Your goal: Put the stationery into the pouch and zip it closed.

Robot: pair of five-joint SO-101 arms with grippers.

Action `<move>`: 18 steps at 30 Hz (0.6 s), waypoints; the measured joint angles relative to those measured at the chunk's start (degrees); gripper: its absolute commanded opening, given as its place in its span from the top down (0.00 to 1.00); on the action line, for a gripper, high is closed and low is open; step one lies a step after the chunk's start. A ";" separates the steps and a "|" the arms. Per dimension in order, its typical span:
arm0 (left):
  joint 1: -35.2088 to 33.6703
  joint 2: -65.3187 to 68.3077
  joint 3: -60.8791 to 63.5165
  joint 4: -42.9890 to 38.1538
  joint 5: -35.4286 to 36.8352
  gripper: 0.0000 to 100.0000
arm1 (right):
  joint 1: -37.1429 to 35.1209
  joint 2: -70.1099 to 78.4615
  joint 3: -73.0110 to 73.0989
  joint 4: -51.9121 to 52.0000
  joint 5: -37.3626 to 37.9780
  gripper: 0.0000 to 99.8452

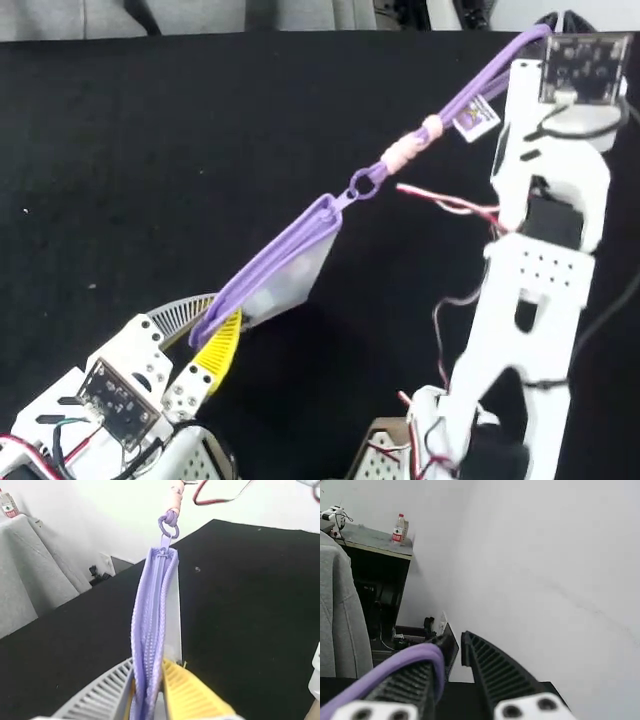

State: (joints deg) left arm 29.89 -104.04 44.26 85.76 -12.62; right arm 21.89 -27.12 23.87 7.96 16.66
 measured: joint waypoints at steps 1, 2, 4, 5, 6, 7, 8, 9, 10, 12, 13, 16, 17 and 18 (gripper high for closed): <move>0.09 0.00 0.00 0.00 0.00 0.97 | 0.09 1.58 -0.97 0.00 0.18 0.99; 0.09 0.00 0.00 -0.09 0.00 0.97 | 0.09 3.08 -1.67 0.00 0.00 0.99; 0.09 0.00 0.09 -0.09 0.00 0.97 | 0.09 5.01 -2.20 0.09 0.00 0.99; 0.09 0.00 0.09 -0.09 0.00 0.97 | 0.09 5.45 -2.29 0.35 0.00 0.99; 0.09 0.00 0.09 -0.09 0.00 0.96 | 0.09 5.63 -2.29 1.23 0.00 0.99; 0.09 0.00 0.09 -0.09 0.00 0.95 | 0.09 5.63 -2.29 2.29 0.00 0.99; 0.09 0.00 0.09 -0.09 0.00 0.93 | 0.09 5.63 -2.29 3.16 0.00 0.99; 0.09 0.00 0.09 -0.09 0.00 0.89 | 0.09 5.63 -2.37 4.57 0.00 0.99; 0.09 0.00 0.09 -0.18 0.00 0.84 | 0.09 5.63 -3.16 6.07 0.09 0.99; 0.09 -0.09 1.14 -1.32 0.18 0.75 | -0.53 5.80 -4.13 8.70 0.18 0.99; 0.00 -0.44 1.76 -1.76 1.14 0.72 | -1.32 5.10 -4.31 10.02 0.18 0.99; -0.53 -0.97 2.90 -2.11 7.03 0.69 | -2.64 3.60 -5.19 13.45 0.09 0.99; -0.53 -0.97 2.90 -2.20 9.23 0.69 | -3.52 2.99 -5.27 14.68 0.09 0.99; -0.88 -0.97 2.90 -2.46 11.16 0.69 | -5.01 2.37 -5.36 15.82 0.09 0.99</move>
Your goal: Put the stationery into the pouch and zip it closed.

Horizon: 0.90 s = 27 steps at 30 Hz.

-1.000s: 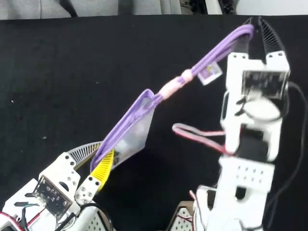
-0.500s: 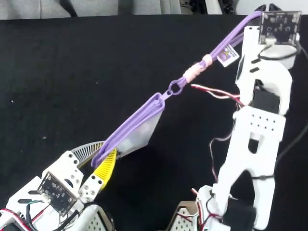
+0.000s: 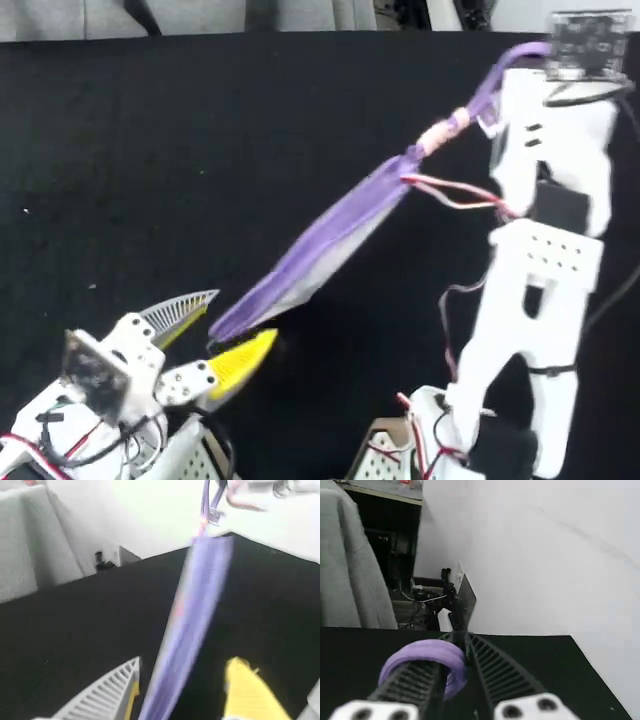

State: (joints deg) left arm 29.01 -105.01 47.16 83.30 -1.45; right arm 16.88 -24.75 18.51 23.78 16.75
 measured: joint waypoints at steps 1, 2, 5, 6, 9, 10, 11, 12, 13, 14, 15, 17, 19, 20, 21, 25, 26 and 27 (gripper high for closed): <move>-1.49 0.00 0.00 -0.53 1.49 0.69 | -1.67 -0.62 0.00 0.97 0.09 0.99; -2.81 0.00 0.00 -1.05 2.73 0.69 | -2.99 -1.05 0.00 1.85 0.09 0.99; -9.32 0.00 -1.14 -2.55 4.66 0.69 | -5.71 -1.58 0.00 3.25 0.09 0.99; -11.78 0.00 -1.76 -2.64 4.84 0.69 | -6.59 -1.58 0.00 3.25 0.09 0.99; -19.34 0.00 -3.25 -2.81 4.92 0.69 | -9.14 -1.58 0.00 3.34 0.09 0.99; -21.80 0.00 -3.52 -2.81 4.92 0.69 | -10.11 -1.67 0.53 3.34 0.09 0.99; -24.26 0.00 -3.69 -2.81 4.92 0.69 | -11.16 -1.67 1.67 3.43 0.09 0.99; -26.64 0.00 -3.69 -2.81 4.92 0.69 | -12.22 -1.67 2.64 3.43 0.09 0.99; -29.01 0.00 -3.69 -2.81 4.92 0.69 | -13.10 -1.67 3.52 3.43 0.09 0.99; -31.38 0.00 -3.69 -2.81 4.92 0.69 | -14.15 -1.67 3.96 3.43 0.09 0.99; -33.67 0.00 -3.69 -2.81 4.92 0.69 | -15.21 -1.76 4.57 3.43 0.09 0.99; -37.71 0.00 -3.69 -2.81 4.92 0.69 | -17.49 -1.76 5.71 3.08 0.09 0.99; -40.79 0.00 -3.69 -2.46 4.92 0.69 | -19.78 -1.76 7.21 2.73 0.09 0.99; -42.02 0.00 -3.69 -2.11 4.92 0.69 | -21.10 -1.76 7.82 2.73 0.09 0.99; -42.99 0.00 -3.69 -1.67 4.92 0.69 | -22.42 -1.76 8.62 2.73 0.09 0.99; -44.04 0.00 -3.69 -0.18 4.92 0.69 | -27.87 -1.76 11.96 2.73 0.09 0.99; -44.13 0.00 -3.69 -0.09 4.92 0.69 | -29.63 -1.76 12.92 2.73 0.09 0.99; -44.13 0.00 -3.69 -0.09 4.92 0.69 | -31.38 -1.76 13.80 2.73 0.09 0.99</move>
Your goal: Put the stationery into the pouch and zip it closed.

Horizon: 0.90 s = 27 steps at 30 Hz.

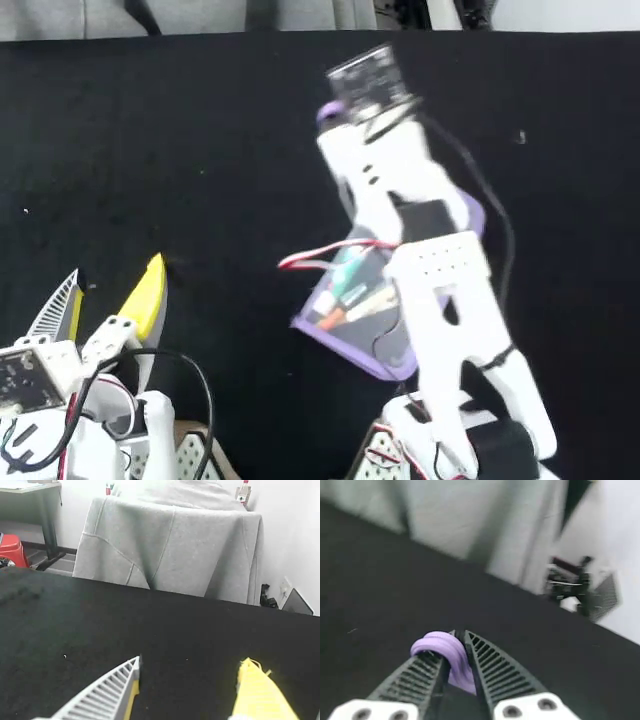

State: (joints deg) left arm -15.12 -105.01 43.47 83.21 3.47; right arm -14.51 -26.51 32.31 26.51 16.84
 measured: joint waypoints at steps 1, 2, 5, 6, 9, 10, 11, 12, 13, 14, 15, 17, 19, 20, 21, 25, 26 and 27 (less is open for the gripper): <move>0.00 0.00 0.00 0.00 0.00 0.69 | -1.67 0.00 0.53 0.00 0.00 0.99; 0.00 0.00 0.00 0.00 0.00 0.69 | -3.34 0.00 0.88 0.00 0.00 0.99; 0.00 0.00 0.09 0.00 0.00 0.69 | -8.62 0.00 1.05 0.00 0.00 0.98; 0.00 0.00 0.35 0.00 0.00 0.69 | -10.46 0.00 1.05 0.00 0.00 0.97; 0.00 0.00 1.76 0.00 0.00 0.69 | -15.74 0.00 0.79 0.00 0.00 0.90; 0.00 0.00 1.76 0.00 0.00 0.69 | -17.23 0.00 0.26 0.00 0.00 0.88; -0.18 0.00 1.76 0.00 0.00 0.69 | -18.37 0.00 -0.70 0.00 0.00 0.86; -0.35 0.00 1.76 0.00 0.00 0.69 | -19.25 0.00 -1.85 0.00 0.00 0.85; -0.44 0.00 1.76 0.00 0.00 0.69 | -20.22 0.00 -3.16 0.00 0.00 0.84; -0.44 0.00 1.76 0.00 0.00 0.69 | -21.10 0.00 -4.48 0.00 0.00 0.83; -0.44 0.00 1.76 0.00 0.00 0.69 | -22.07 0.00 -5.80 0.18 0.00 0.83; -0.44 0.00 1.76 0.00 0.00 0.69 | -23.65 0.00 -8.00 0.35 0.00 0.81; -0.44 0.00 1.76 0.00 0.00 0.69 | -24.44 0.00 -9.67 0.35 0.00 0.78; -0.44 0.00 1.76 0.00 0.00 0.69 | -24.44 0.00 -10.20 0.35 -0.09 0.76; -0.44 0.00 1.76 0.00 0.00 0.69 | -24.18 0.00 -10.81 0.35 -0.70 0.74; -0.44 0.00 1.76 0.00 0.00 0.69 | -21.54 0.00 -15.30 0.35 -7.03 0.66; -0.44 0.00 1.76 0.00 0.00 0.69 | -20.66 0.00 -16.53 0.35 -7.82 0.64; -0.44 0.00 1.76 0.00 0.00 0.69 | -19.69 0.00 -17.67 0.35 -8.18 0.64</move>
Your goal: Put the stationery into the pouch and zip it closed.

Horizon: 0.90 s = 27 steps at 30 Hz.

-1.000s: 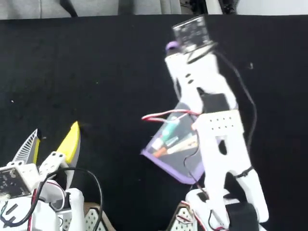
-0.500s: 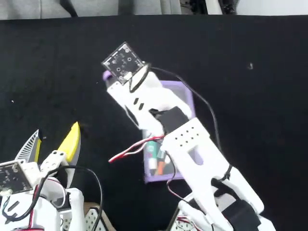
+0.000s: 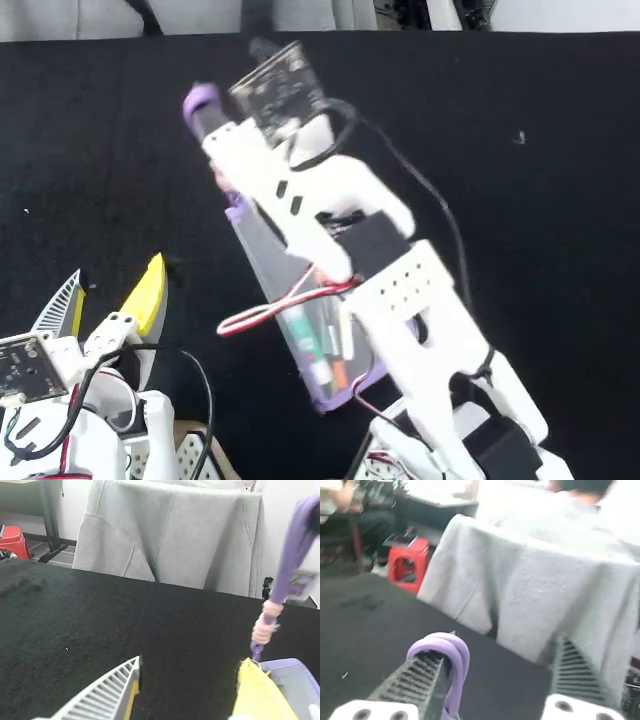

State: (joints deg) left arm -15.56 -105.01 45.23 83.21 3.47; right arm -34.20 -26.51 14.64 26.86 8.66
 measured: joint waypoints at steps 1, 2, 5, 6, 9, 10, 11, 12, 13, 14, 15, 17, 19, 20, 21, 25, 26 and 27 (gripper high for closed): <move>0.00 0.00 0.00 0.00 0.00 0.69 | 0.79 0.00 -0.88 0.00 -0.26 0.63; 0.00 0.00 0.00 0.00 0.00 0.69 | 1.76 0.00 -1.58 0.00 -0.35 0.63; 0.00 0.00 0.00 0.00 0.00 0.69 | 3.69 0.00 -2.11 1.05 -0.62 0.63; 0.00 0.00 0.00 0.00 0.00 0.69 | 3.78 0.00 -2.11 2.46 -0.62 0.63; 0.00 0.00 0.00 0.00 0.00 0.69 | 3.96 1.14 -0.44 6.33 -0.26 0.63; 0.00 0.00 0.00 0.00 0.00 0.69 | 4.04 2.37 -0.44 8.09 0.53 0.64; 0.00 0.00 0.00 0.00 0.00 0.69 | 4.31 4.04 -0.44 10.29 1.85 0.64; 0.00 0.00 0.00 0.00 0.00 0.69 | 4.75 5.63 -0.44 12.75 3.25 0.64; 0.00 0.00 0.00 0.00 0.00 0.69 | 5.01 7.12 -0.44 15.65 4.22 0.64; 0.00 0.00 0.00 0.00 0.00 0.69 | 5.36 8.79 -0.88 18.64 4.84 0.64; 0.00 0.00 0.00 0.00 0.00 0.69 | 5.63 10.29 -1.76 21.98 5.36 0.64; 0.00 0.00 0.00 0.00 0.00 0.69 | 6.33 13.45 -4.31 27.69 5.98 0.64; 0.00 0.00 0.00 0.00 0.00 0.69 | 6.95 16.26 -6.77 32.18 5.98 0.64; 0.00 0.00 0.00 0.00 0.00 0.69 | 6.95 17.49 -7.74 33.67 6.24 0.64; 0.00 0.00 0.00 0.00 0.00 0.69 | 6.95 19.16 -8.62 34.81 6.42 0.64; 0.00 0.00 0.00 0.00 0.00 0.69 | 4.75 27.34 -10.81 39.30 6.59 0.64; 0.00 0.00 0.00 0.00 0.00 0.69 | 3.87 29.54 -11.60 40.62 6.59 0.64; 0.00 0.00 0.00 0.00 0.00 0.69 | 3.08 31.47 -12.57 41.93 6.51 0.64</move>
State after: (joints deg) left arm -15.56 -105.01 45.23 83.21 3.47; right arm -31.12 4.97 2.07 68.79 15.16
